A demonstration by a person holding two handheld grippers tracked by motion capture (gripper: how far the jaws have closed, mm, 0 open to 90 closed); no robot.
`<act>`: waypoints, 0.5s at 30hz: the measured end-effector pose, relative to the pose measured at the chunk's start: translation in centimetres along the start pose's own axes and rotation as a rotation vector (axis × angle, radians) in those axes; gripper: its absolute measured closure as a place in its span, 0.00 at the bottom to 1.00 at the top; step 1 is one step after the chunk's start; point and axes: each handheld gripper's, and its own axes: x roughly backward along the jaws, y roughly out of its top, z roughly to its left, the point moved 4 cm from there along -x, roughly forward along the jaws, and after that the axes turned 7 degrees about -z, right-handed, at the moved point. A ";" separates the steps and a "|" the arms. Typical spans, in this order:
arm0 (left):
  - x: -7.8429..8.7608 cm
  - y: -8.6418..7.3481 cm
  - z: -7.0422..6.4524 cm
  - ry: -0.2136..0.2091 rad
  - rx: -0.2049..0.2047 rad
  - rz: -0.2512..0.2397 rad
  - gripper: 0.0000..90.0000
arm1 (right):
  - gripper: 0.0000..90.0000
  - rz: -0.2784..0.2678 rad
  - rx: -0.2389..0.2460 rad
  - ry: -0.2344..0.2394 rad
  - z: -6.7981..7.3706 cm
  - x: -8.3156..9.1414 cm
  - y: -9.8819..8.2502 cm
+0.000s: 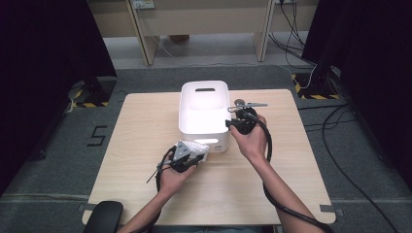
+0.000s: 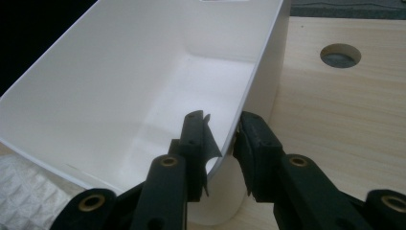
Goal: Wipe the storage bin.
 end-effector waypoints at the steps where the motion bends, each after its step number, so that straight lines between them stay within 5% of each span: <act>1: -0.1 -0.1 0.0 0.001 0.002 0.001 0.83 | 0.81 -0.001 0.004 -0.001 0.0 0.0 0.0; 15: -0.8 0.2 -0.6 -0.012 -0.006 0.008 0.83 | 0.81 -0.002 0.004 0.002 -0.1 0.0 0.0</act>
